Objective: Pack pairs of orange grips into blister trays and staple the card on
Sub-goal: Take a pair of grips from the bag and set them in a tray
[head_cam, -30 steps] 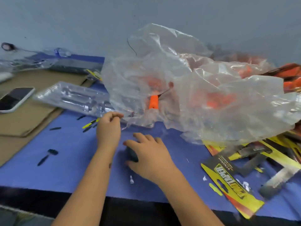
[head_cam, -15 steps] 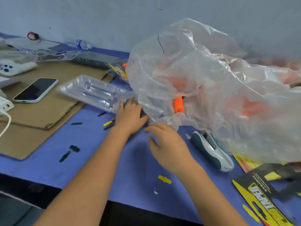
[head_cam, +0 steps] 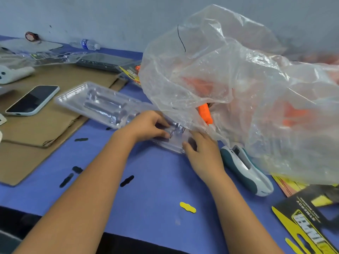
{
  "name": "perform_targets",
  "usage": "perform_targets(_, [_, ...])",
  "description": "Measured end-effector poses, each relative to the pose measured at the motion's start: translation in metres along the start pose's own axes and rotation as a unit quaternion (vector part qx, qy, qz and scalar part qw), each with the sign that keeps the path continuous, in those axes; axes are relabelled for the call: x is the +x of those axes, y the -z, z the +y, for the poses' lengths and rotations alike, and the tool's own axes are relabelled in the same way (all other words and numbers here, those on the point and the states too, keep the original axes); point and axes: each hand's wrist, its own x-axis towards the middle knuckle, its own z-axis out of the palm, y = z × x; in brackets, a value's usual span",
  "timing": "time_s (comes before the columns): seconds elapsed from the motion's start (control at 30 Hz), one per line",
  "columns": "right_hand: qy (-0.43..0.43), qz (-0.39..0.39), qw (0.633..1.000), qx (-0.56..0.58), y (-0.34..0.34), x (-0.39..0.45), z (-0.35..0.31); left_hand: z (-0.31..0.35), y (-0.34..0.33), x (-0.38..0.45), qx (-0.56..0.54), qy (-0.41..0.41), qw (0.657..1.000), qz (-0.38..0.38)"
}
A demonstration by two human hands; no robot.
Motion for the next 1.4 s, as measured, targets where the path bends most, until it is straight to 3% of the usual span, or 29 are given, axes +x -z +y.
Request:
perform_targets(0.1, [-0.003, 0.069, 0.99, 0.125, 0.003, -0.003, -0.002, 0.001, 0.0, -0.002, -0.09, 0.015, 0.996, 0.007])
perform_targets(0.27, [-0.014, 0.11, 0.952, 0.284, 0.011, -0.006, -0.006, 0.014, 0.009, -0.004, -0.056, -0.027, 0.998, 0.023])
perform_targets(0.43, [-0.044, 0.128, 0.949, 0.286, 0.011, -0.005, 0.001, 0.029, 0.026, 0.001, -0.031, -0.048, 0.998, 0.035])
perform_targets(0.67, [0.001, 0.13, 0.956, 0.263, 0.009, -0.002, 0.005, 0.045, 0.066, 0.002, -0.002, -0.09, 0.995, 0.042])
perform_targets(0.87, [0.188, 0.164, 0.956, 0.158, 0.006, 0.006, 0.0, 0.062, 0.072, -0.014, 0.056, -0.088, 0.994, -0.018])
perform_targets(0.9, [0.185, 0.182, 0.953, 0.153, 0.005, 0.006, -0.005, 0.064, 0.071, -0.02, 0.064, -0.098, 0.993, 0.018])
perform_targets(0.93, [0.162, 0.197, 0.952, 0.168, 0.005, 0.005, -0.011, 0.064, 0.07, -0.026, 0.076, -0.128, 0.983, 0.105])
perform_targets(0.97, [0.137, 0.211, 0.95, 0.184, 0.005, 0.003, -0.018, 0.062, 0.069, -0.033, 0.1, -0.172, 0.951, 0.237])
perform_targets(1.03, [0.1, 0.236, 0.942, 0.218, 0.011, -0.002, -0.032, 0.056, 0.063, -0.053, 0.1, -0.222, 0.832, 0.499])
perform_targets(1.07, [0.076, 0.245, 0.932, 0.255, 0.016, -0.003, -0.038, 0.052, 0.057, -0.065, 0.061, -0.221, 0.783, 0.579])
perform_targets(1.13, [0.002, 0.242, 0.896, 0.372, 0.033, -0.006, -0.046, 0.044, 0.039, -0.081, -0.05, -0.182, 0.75, 0.634])
perform_targets(1.17, [-0.035, 0.222, 0.88, 0.418, 0.043, -0.007, -0.047, 0.041, 0.029, -0.086, -0.097, -0.157, 0.759, 0.624])
perform_targets(1.23, [-0.105, 0.149, 0.884, 0.43, 0.059, -0.014, -0.042, 0.034, 0.014, -0.093, -0.112, -0.128, 0.785, 0.595])
perform_targets(1.33, [-0.189, 0.024, 0.912, 0.363, 0.071, -0.031, -0.024, 0.03, 0.006, -0.097, -0.004, -0.097, 0.827, 0.554])
perform_targets(1.4, [-0.209, -0.048, 0.927, 0.308, 0.074, -0.043, -0.012, 0.039, 0.001, -0.093, 0.084, -0.074, 0.876, 0.47])
